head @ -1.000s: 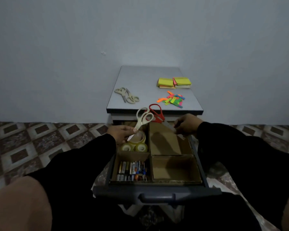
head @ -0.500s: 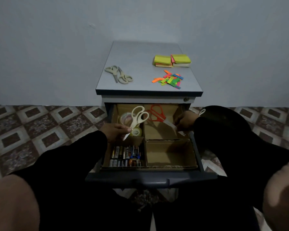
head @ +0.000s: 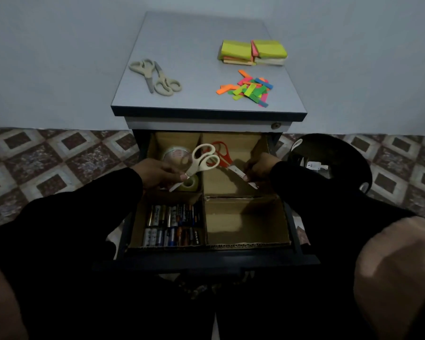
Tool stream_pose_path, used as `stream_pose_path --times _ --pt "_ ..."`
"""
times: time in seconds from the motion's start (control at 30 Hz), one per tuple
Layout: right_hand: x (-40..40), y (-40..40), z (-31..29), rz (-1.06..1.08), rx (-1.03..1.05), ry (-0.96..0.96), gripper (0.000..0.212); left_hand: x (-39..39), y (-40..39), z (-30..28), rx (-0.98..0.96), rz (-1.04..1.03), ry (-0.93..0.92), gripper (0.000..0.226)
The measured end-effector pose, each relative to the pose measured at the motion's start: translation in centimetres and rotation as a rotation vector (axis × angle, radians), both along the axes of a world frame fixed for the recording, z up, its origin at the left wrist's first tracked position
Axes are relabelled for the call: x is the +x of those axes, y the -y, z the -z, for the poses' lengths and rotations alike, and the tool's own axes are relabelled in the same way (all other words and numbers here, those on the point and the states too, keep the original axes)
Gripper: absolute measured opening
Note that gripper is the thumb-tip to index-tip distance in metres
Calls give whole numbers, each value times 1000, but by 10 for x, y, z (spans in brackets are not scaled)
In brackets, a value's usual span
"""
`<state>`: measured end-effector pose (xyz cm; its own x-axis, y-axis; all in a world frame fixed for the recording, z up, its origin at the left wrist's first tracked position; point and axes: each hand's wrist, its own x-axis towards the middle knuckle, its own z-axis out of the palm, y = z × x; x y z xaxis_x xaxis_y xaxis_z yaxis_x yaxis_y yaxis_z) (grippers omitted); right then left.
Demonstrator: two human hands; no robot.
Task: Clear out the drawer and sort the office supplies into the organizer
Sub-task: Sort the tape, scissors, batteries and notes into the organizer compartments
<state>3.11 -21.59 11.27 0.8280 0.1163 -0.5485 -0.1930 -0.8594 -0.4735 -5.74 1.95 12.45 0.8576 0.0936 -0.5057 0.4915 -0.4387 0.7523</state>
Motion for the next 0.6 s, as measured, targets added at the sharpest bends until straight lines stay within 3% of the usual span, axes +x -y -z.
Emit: stream_pose_path --times 0.17,0.43,0.6 --pt "0 -3 27 54 132 37 19 9 -7 5 36 56 -21 3" --pt "-3 0 42 -27 209 107 40 13 -8 7 29 73 -1 3" --pt "-2 0 46 -77 196 129 42 13 -10 9 16 76 -1 3"
